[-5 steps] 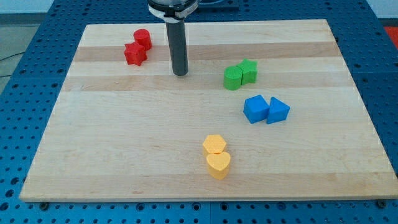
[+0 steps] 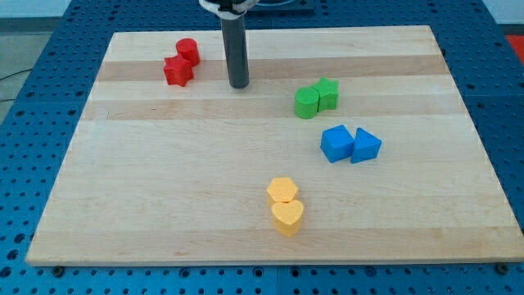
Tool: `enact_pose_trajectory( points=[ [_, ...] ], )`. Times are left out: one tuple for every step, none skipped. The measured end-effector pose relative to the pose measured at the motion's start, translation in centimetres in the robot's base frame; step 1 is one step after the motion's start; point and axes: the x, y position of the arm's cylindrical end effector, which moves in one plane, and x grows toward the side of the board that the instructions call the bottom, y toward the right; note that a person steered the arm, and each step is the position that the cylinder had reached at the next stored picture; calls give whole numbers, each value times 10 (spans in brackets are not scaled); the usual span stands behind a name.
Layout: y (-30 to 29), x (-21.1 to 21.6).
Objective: Move your arm to the right of red blocks
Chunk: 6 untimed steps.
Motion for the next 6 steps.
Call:
enact_pose_trajectory(
  points=[
    [24,-12],
    [28,-12],
    [27,-12],
    [27,-17],
    [27,-20],
    [27,-22]
  ],
)
